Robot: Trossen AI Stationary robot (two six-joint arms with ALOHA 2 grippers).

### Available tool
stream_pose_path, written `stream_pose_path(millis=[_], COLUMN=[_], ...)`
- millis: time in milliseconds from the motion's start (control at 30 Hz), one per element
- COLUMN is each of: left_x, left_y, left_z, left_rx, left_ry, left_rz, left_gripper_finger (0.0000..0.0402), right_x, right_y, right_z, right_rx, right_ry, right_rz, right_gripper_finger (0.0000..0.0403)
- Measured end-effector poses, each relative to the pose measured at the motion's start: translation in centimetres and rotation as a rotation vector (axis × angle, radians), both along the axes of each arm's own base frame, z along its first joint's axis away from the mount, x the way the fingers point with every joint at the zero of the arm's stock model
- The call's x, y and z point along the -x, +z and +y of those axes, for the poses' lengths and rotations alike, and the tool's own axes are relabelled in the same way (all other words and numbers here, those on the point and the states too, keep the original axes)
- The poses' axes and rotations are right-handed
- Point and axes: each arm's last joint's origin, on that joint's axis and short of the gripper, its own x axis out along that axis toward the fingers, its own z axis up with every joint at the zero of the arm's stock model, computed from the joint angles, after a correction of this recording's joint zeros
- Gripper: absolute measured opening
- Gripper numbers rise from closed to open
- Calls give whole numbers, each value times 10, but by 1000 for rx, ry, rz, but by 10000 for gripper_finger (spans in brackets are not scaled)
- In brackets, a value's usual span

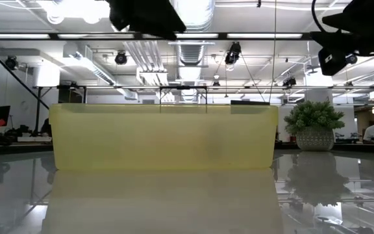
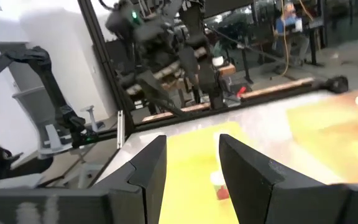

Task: Pick and place medicine bottles into bin by pill shape (circle, oval)
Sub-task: Put the blue capsule bottle into the yellow bin

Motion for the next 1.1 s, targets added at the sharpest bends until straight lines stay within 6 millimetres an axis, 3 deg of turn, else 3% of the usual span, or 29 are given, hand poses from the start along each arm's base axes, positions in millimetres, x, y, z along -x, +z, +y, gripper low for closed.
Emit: stream_pose_path(millis=[200, 433, 867, 1100], left_x=[10, 36, 90, 103], left_y=[7, 0, -6, -5], left_z=[-3, 19, 58, 73], left_rx=[-126, -222, -427, -542], left_ry=[-404, -404, -298, -250], left_rz=[-3, -43, -190, -192], left_gripper_finger=[212, 212, 212, 212], right_x=[-3, -7, -20, -48], right_y=[-12, -9, 65, 90], right_z=[1, -1, 0, 2], right_rx=[-73, -142, -169, -269], right_ry=[6, -51, -41, -64], right_rz=[65, 68, -22, 217], right_gripper_finger=[139, 139, 139, 139])
